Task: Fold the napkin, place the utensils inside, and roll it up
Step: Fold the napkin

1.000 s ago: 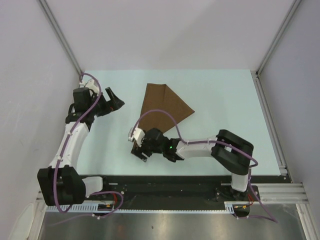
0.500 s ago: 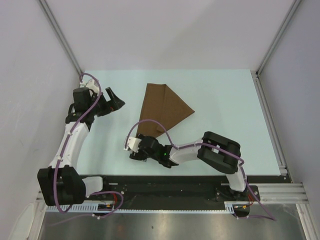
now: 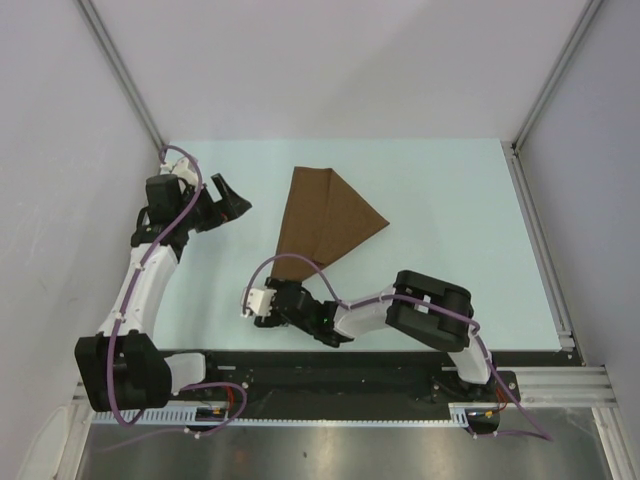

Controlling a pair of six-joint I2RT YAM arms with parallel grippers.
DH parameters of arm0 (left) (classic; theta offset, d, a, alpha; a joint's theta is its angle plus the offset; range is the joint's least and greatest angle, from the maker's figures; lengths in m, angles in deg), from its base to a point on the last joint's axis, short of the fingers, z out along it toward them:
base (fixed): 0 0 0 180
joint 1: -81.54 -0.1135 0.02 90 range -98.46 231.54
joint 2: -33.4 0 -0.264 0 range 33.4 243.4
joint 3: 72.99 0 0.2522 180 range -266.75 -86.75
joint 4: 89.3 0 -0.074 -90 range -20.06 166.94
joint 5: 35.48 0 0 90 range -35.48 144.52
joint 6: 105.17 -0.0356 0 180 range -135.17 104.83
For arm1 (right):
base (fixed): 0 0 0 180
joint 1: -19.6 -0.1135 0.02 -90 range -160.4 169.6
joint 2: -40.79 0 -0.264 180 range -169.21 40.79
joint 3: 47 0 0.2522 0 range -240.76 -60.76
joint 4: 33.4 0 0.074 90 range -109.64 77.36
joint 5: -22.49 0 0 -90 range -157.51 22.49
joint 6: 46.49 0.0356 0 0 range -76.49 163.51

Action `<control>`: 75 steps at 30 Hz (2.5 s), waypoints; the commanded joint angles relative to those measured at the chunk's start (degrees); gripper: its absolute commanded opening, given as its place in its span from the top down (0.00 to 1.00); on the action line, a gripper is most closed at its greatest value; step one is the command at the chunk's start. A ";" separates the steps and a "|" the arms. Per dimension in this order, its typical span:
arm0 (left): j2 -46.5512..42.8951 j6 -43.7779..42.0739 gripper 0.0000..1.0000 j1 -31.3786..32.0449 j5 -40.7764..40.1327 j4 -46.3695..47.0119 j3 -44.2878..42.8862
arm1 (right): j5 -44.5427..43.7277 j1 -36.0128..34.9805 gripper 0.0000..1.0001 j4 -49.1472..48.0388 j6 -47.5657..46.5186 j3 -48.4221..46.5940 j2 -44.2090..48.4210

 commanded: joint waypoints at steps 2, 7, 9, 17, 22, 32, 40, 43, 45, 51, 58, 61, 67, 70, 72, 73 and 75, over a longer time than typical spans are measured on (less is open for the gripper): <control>-0.33 0.86 0.00 -0.41 1.94 1.91 -0.33 | -3.03 -1.80 0.29 -2.96 -2.01 0.15 -1.97; -0.24 0.86 0.00 -0.49 2.21 1.91 -0.24 | -2.32 -1.37 0.41 -0.76 -0.60 -1.17 -3.55; -0.32 0.86 0.00 -0.41 2.29 1.91 -0.24 | -2.06 -1.01 0.44 0.03 -0.08 -1.52 -3.99; -0.33 0.77 0.00 -0.40 2.12 1.91 -0.24 | 4.52 1.27 0.54 4.50 1.24 -2.75 -4.34; -0.24 0.77 0.00 -0.49 2.12 1.91 -0.33 | 9.45 2.06 0.62 7.67 3.00 -4.68 -5.22; -0.15 0.77 0.00 -0.49 2.03 1.91 -0.33 | 19.46 6.81 1.00 8.29 14.15 -5.21 0.92; 0.11 0.68 0.00 -0.41 1.94 1.82 -0.42 | 25.61 18.40 1.00 0.49 36.62 -0.39 13.13; 0.20 0.68 0.00 -0.41 2.03 1.74 -0.24 | 28.35 25.25 1.00 -5.91 46.37 4.25 16.83; 0.20 0.77 0.00 -0.49 2.12 1.82 -0.33 | 28.44 29.82 1.00 -8.66 49.31 6.55 18.33; 0.55 0.77 0.00 -0.49 2.12 1.82 -0.15 | 29.67 38.71 1.00 -18.32 57.75 14.55 18.95; 1.08 1.04 0.00 -0.41 2.64 2.00 0.02 | 28.00 42.58 1.00 -21.32 59.60 18.96 17.90; 1.17 1.12 0.00 -0.41 2.73 2.26 0.11 | 28.53 44.07 1.00 -23.08 59.60 18.96 15.70; 1.52 1.30 0.00 -0.49 2.73 2.35 0.37 | 28.27 46.36 1.00 -24.67 59.34 18.61 12.01; 1.61 1.48 0.00 -0.32 2.82 2.53 0.46 | 28.70 47.32 1.00 -25.36 59.08 18.69 11.04; 1.78 1.56 0.00 -0.23 2.91 2.62 0.46 | 28.70 47.59 1.00 -25.55 58.81 19.04 10.86; 1.78 1.56 0.00 -0.23 2.91 2.62 0.55 | 28.36 47.77 1.00 -25.20 58.55 19.13 10.86; 1.79 1.56 0.00 -0.14 2.91 2.70 0.55 | 27.57 47.94 1.00 -24.93 57.68 19.48 11.04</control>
